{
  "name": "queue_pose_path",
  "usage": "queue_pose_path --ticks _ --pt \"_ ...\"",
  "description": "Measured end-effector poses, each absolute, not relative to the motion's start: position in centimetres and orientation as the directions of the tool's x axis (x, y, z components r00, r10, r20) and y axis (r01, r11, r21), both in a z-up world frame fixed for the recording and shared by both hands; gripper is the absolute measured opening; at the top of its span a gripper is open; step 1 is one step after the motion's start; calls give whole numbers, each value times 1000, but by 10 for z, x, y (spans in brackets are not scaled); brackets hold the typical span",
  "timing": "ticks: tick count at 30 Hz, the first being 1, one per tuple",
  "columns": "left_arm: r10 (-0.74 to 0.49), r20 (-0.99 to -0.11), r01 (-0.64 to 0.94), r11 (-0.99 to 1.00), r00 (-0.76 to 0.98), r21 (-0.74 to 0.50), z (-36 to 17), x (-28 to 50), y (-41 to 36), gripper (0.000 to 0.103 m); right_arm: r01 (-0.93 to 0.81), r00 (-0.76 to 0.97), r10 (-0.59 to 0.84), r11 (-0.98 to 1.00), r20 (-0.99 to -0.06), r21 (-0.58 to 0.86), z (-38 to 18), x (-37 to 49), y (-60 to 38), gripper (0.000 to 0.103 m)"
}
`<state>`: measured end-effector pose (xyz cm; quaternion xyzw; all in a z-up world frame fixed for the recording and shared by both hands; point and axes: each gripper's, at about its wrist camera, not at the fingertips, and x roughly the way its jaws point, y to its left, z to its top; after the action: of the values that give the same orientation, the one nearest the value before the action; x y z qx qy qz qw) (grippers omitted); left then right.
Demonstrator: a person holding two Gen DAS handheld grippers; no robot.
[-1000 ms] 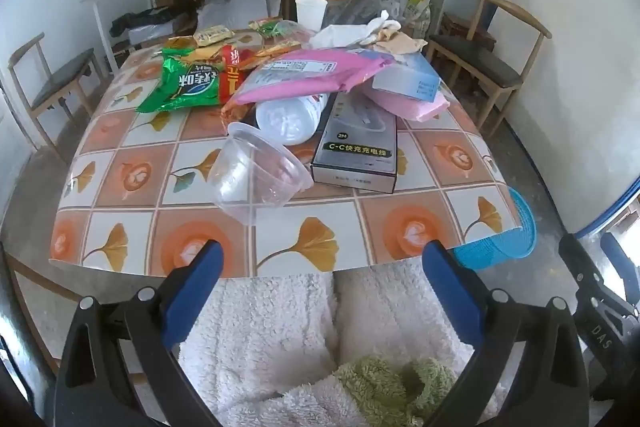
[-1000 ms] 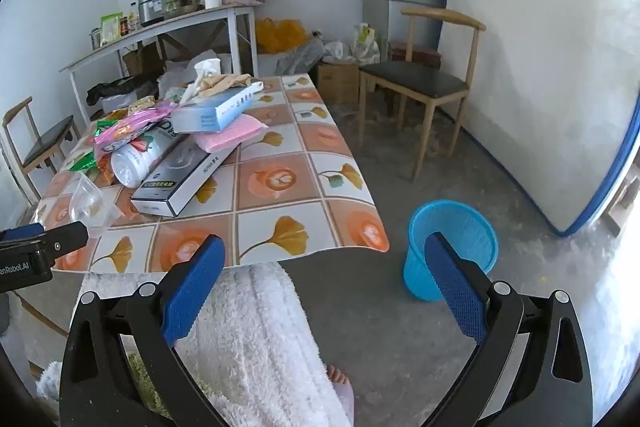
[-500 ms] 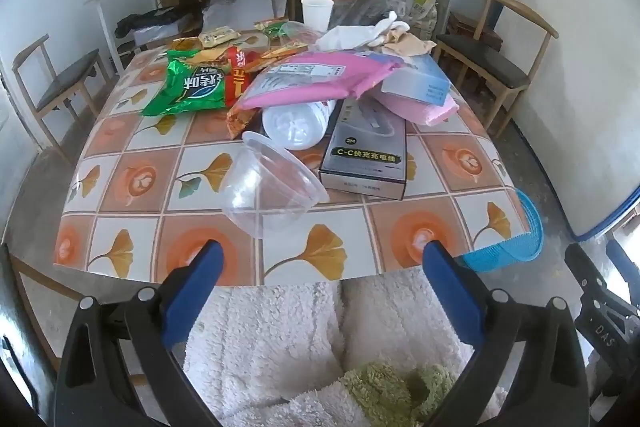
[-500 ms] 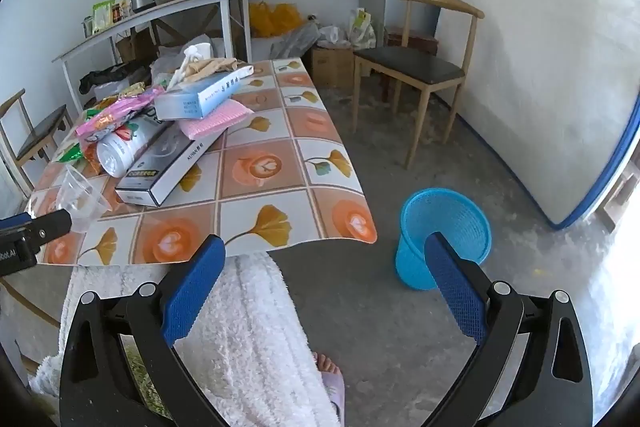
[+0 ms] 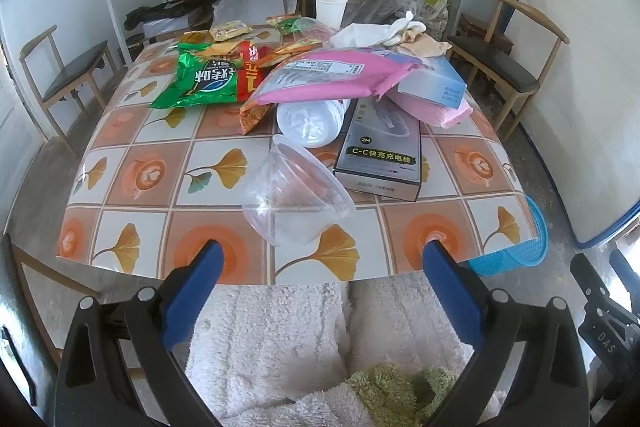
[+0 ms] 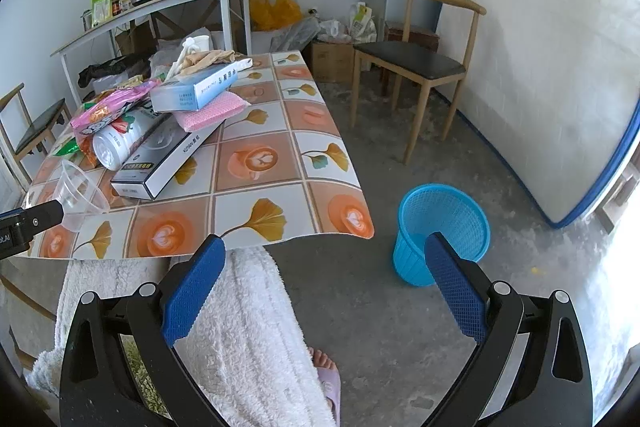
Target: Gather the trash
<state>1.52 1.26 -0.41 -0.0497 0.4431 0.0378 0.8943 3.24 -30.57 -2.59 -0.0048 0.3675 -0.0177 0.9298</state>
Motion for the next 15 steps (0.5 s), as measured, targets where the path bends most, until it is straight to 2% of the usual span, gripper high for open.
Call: queue_pose_path --ticks 15 --pt "26 -798 -113 992 602 -53 -4 15 13 97 29 730 -37 999 -683 -24 -25 33 -305 95"
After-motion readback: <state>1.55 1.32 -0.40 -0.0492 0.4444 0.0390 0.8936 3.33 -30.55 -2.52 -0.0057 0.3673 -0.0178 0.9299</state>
